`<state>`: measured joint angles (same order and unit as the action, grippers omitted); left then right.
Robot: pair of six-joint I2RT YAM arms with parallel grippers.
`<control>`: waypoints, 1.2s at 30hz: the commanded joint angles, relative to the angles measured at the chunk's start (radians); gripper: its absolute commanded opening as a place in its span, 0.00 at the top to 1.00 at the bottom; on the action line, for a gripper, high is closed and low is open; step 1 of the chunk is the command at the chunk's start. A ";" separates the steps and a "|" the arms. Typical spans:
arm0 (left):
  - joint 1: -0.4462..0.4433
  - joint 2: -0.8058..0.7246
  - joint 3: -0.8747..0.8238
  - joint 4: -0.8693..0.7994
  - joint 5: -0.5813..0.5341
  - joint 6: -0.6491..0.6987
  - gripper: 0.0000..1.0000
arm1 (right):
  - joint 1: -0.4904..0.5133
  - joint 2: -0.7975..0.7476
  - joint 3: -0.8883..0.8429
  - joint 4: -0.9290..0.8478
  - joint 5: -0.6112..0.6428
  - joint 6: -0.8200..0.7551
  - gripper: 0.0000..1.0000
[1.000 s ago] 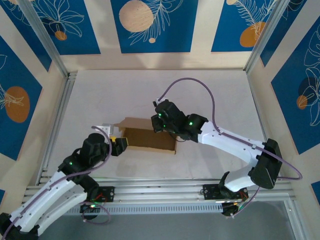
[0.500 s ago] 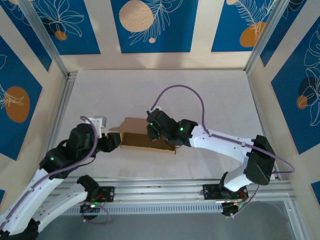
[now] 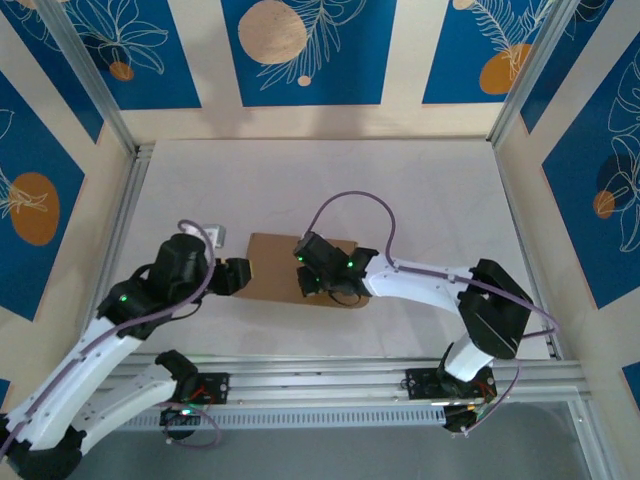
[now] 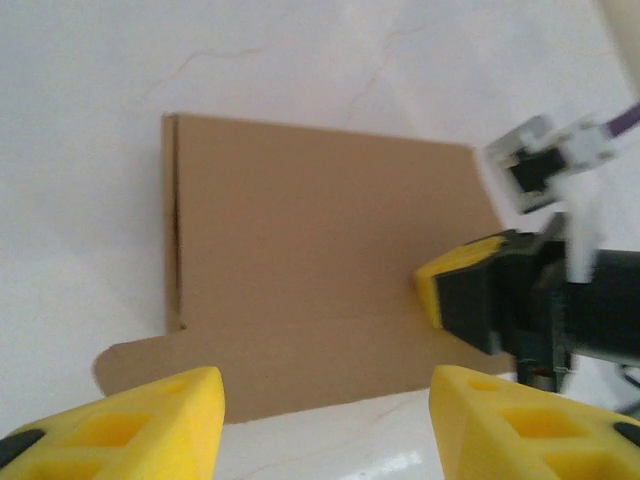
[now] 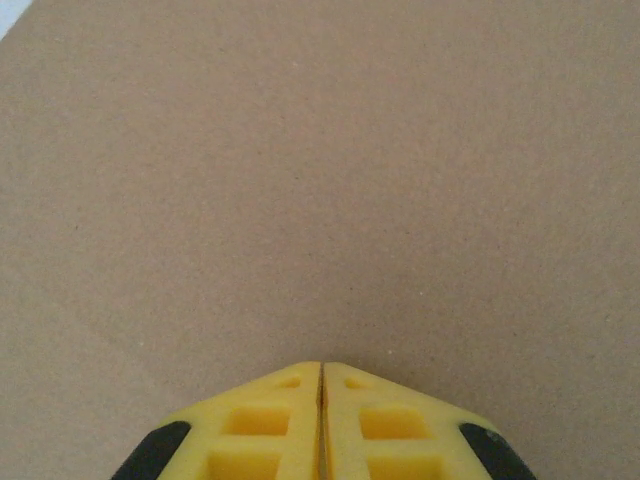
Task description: Fold the paper box
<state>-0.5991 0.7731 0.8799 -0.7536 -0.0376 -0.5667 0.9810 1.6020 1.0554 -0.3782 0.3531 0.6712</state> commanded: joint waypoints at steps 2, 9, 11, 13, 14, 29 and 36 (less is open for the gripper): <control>0.141 0.064 -0.125 0.176 0.135 -0.022 0.44 | -0.063 0.026 -0.023 -0.020 -0.142 0.047 0.88; 0.234 0.138 -0.233 0.342 0.176 -0.064 0.37 | -0.154 -0.063 -0.011 -0.025 -0.300 -0.024 0.85; 0.235 0.146 -0.258 0.367 0.146 -0.062 0.34 | -0.184 -0.123 -0.019 -0.033 -0.297 -0.033 0.83; 0.236 0.144 -0.282 0.390 0.122 -0.058 0.33 | -0.226 -0.172 -0.030 -0.055 -0.290 -0.045 0.77; 0.236 0.144 -0.291 0.407 0.119 -0.054 0.32 | -0.247 -0.187 -0.036 -0.068 -0.291 -0.051 0.70; 0.335 0.321 -0.434 0.758 0.245 -0.151 0.24 | -0.523 -0.239 -0.238 0.030 -0.519 -0.030 0.21; 0.347 0.409 -0.458 0.852 0.269 -0.170 0.24 | -0.577 -0.134 -0.274 0.118 -0.683 -0.007 0.21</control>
<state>-0.2691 1.1706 0.4416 0.0177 0.2031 -0.7136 0.4084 1.4391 0.7956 -0.2993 -0.2256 0.6476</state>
